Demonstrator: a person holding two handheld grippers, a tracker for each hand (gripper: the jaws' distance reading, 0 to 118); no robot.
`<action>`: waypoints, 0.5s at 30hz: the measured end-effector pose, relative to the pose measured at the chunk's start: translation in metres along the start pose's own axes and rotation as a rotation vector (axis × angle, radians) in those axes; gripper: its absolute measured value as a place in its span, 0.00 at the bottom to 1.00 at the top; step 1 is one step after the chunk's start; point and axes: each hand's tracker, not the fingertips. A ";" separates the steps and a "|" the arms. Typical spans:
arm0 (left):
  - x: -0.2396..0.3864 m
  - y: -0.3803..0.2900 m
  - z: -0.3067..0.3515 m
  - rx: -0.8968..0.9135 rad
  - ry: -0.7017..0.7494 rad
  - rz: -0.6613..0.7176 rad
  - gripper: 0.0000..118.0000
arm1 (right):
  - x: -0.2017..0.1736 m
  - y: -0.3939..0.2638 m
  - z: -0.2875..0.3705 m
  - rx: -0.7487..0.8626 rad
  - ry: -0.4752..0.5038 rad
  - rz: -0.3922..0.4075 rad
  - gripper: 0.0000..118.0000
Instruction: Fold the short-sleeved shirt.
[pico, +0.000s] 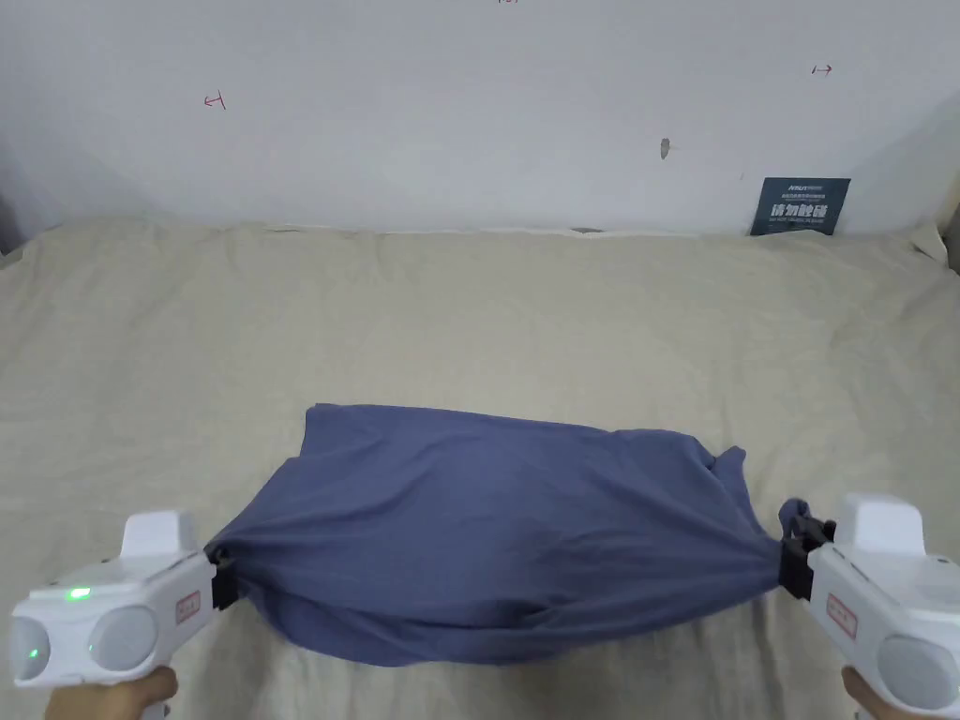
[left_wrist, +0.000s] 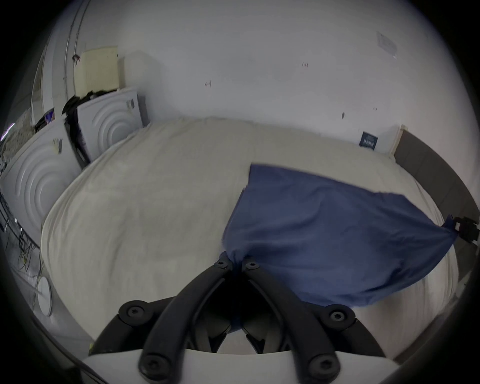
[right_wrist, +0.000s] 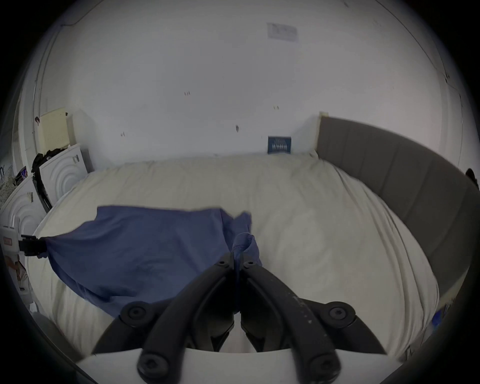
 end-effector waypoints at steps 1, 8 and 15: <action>-0.004 -0.014 0.007 -0.013 0.005 0.007 0.05 | 0.004 -0.013 0.007 -0.012 -0.003 -0.012 0.04; -0.026 -0.084 0.043 -0.096 0.029 0.027 0.05 | 0.029 -0.087 0.045 -0.116 -0.039 -0.071 0.04; -0.029 -0.111 0.027 -0.264 0.071 0.018 0.05 | 0.036 -0.140 0.024 -0.335 -0.068 -0.087 0.04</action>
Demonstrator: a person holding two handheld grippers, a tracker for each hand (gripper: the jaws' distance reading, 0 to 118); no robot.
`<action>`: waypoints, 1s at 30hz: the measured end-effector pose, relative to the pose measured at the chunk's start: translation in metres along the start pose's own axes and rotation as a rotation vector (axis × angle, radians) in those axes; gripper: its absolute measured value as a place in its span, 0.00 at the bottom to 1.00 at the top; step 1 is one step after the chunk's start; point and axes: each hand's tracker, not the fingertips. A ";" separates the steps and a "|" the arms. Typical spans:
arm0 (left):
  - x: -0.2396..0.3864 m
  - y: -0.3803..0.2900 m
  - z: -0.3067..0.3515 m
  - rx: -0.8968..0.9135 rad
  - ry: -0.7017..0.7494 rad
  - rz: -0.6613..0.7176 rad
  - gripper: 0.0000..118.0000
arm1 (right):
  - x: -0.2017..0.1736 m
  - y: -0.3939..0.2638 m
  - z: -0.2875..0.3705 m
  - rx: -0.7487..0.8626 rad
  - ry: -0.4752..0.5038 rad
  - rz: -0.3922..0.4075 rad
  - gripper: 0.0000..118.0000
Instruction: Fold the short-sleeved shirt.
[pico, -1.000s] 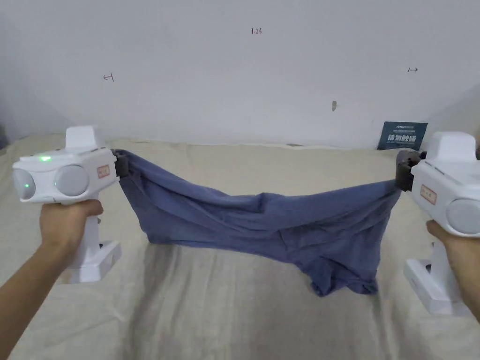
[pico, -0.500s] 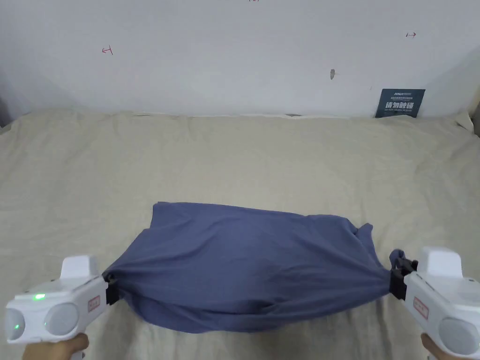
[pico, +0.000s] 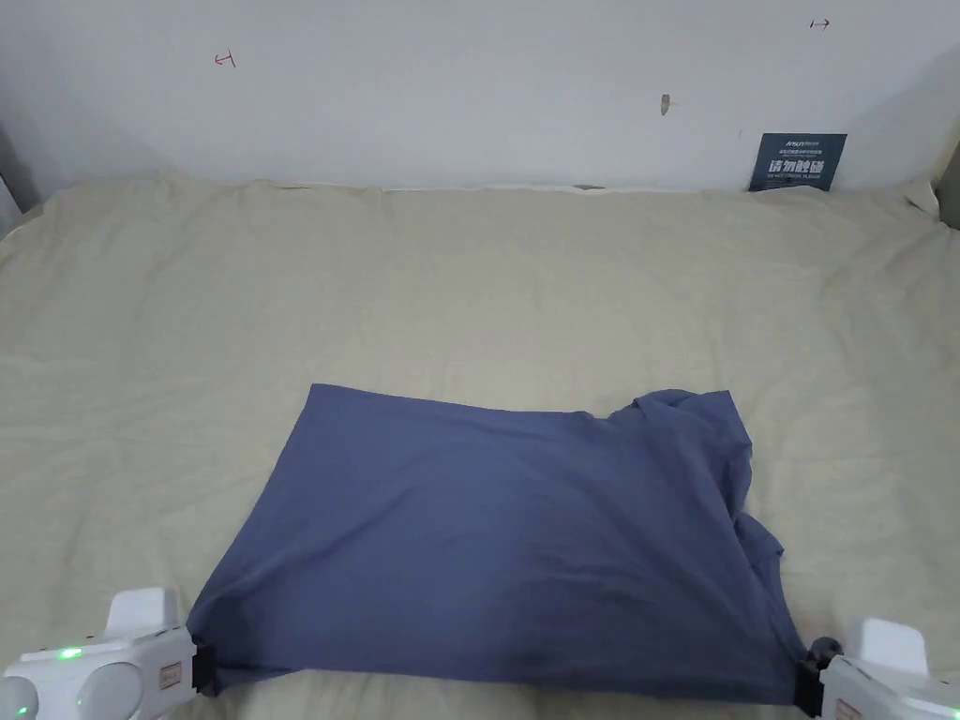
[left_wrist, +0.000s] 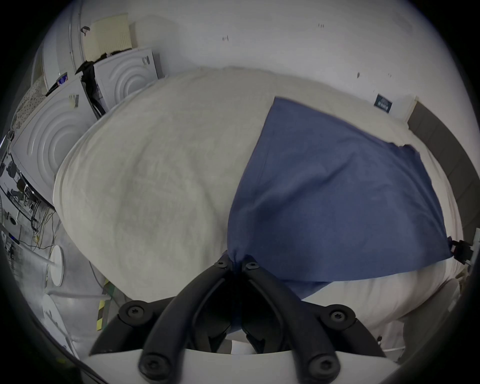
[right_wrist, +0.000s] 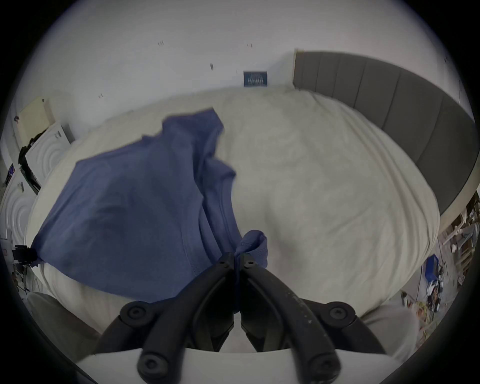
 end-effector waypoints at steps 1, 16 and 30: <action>0.000 -0.003 -0.006 -0.028 0.009 -0.008 0.05 | 0.001 -0.002 -0.007 -0.036 -0.001 -0.005 0.04; 0.039 0.064 0.094 0.356 -0.169 0.110 0.92 | -0.039 0.074 0.101 0.397 0.045 0.039 0.82; 0.106 0.094 0.176 0.868 -0.191 -0.007 0.38 | -0.089 0.096 0.182 0.800 -0.022 0.163 0.43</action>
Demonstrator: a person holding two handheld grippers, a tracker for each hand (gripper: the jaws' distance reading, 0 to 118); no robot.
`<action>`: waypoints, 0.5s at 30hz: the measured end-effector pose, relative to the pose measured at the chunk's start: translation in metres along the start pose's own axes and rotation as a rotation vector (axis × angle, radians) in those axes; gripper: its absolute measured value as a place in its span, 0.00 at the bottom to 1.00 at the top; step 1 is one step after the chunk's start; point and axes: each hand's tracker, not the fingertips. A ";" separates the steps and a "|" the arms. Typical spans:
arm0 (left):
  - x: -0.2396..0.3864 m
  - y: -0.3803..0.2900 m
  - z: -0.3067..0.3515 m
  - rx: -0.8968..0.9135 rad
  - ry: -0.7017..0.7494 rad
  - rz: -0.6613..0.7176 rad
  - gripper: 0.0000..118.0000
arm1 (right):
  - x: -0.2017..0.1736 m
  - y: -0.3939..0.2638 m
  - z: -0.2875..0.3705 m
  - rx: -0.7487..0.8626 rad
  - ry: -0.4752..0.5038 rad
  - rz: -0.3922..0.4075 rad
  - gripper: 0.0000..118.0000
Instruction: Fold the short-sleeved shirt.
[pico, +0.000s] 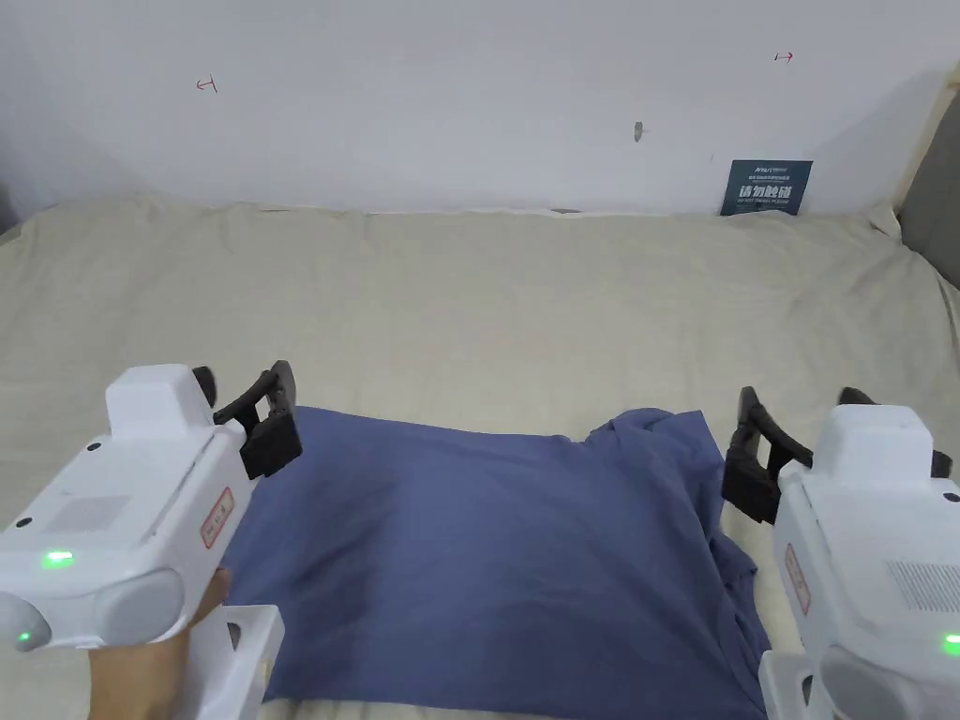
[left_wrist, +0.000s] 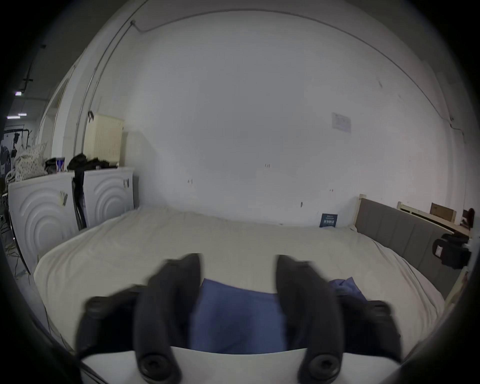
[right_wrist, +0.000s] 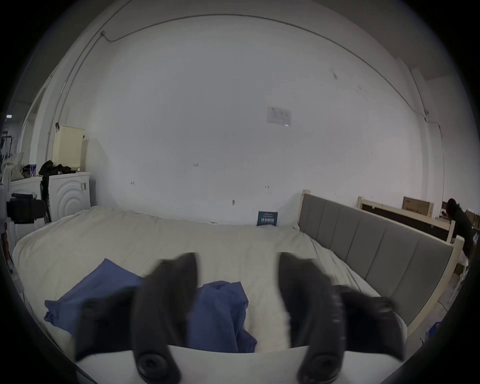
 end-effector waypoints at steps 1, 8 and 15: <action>0.004 -0.001 0.000 0.007 0.003 -0.005 0.17 | -0.001 0.000 -0.001 0.003 -0.003 0.000 0.24; 0.014 -0.007 -0.020 -0.003 -0.030 -0.016 0.00 | -0.004 0.002 -0.009 0.021 0.017 -0.042 0.01; 0.008 -0.012 -0.072 -0.121 -0.075 -0.064 0.00 | -0.007 0.005 -0.037 0.008 0.023 -0.044 0.01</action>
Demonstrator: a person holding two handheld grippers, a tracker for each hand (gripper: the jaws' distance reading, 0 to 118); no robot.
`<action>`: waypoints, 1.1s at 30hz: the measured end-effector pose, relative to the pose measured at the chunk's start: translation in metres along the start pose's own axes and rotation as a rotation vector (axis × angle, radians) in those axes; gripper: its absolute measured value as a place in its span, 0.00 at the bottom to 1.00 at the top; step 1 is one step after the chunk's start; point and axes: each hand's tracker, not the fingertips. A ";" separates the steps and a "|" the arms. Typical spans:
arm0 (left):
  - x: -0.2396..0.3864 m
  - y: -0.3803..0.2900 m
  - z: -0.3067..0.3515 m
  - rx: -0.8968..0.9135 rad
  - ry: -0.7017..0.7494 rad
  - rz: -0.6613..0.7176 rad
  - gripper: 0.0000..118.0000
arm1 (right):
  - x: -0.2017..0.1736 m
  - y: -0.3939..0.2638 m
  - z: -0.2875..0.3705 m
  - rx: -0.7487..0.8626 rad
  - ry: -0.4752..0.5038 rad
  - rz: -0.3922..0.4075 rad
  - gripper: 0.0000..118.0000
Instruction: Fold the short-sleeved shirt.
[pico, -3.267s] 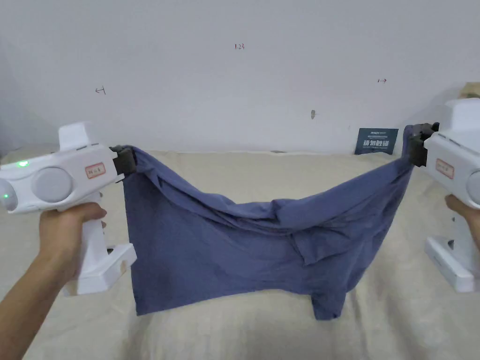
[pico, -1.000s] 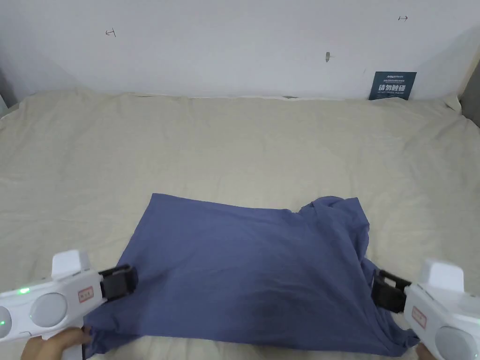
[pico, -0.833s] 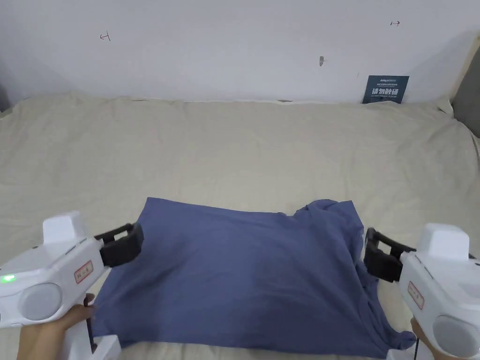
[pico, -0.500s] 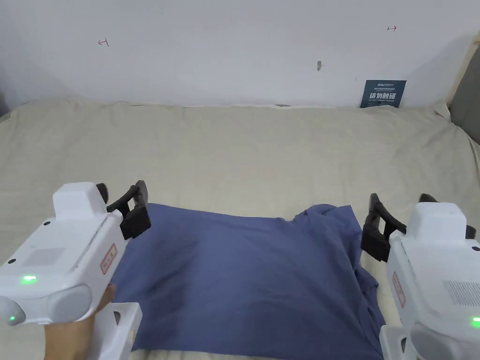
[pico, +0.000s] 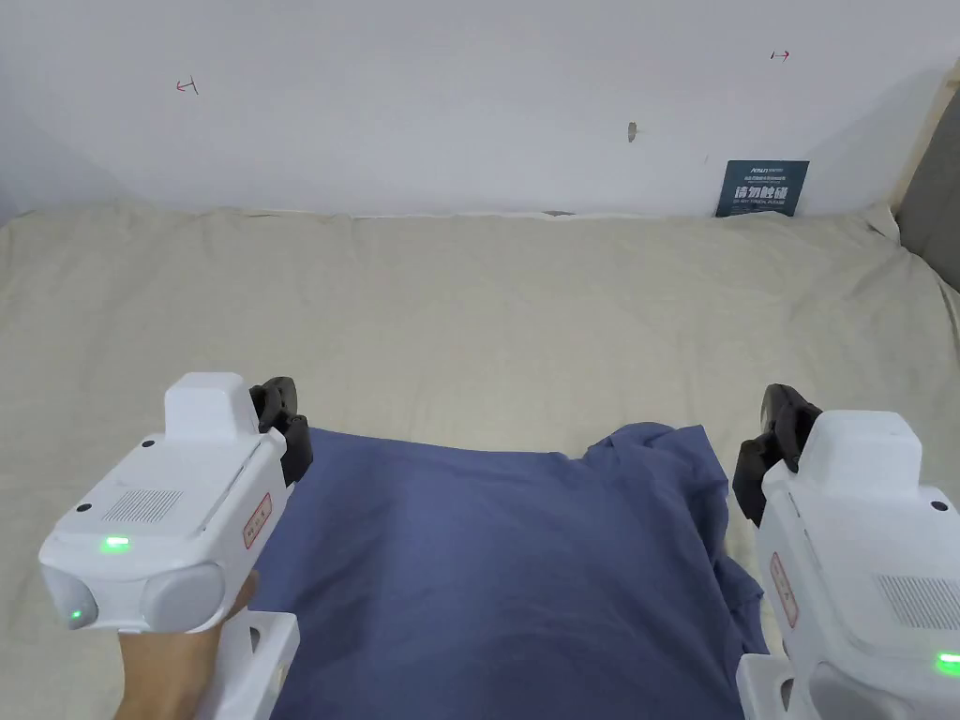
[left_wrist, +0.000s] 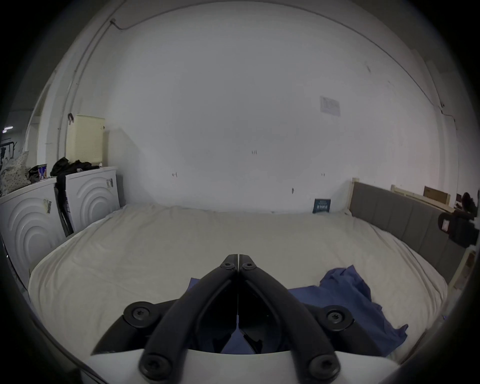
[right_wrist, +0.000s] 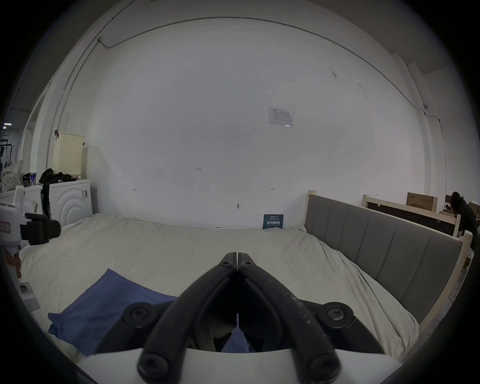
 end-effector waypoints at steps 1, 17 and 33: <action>-0.004 -0.001 -0.013 -0.027 -0.008 -0.010 0.00 | -0.001 0.000 -0.006 -0.002 0.001 0.001 0.01; -0.094 -0.041 -0.258 -0.635 0.019 0.064 0.95 | -0.014 -0.023 -0.114 -0.109 -0.012 0.027 0.01; -0.087 -0.086 -0.302 -0.741 -0.002 -0.032 0.02 | 0.020 -0.061 -0.149 -0.281 -0.078 0.001 0.02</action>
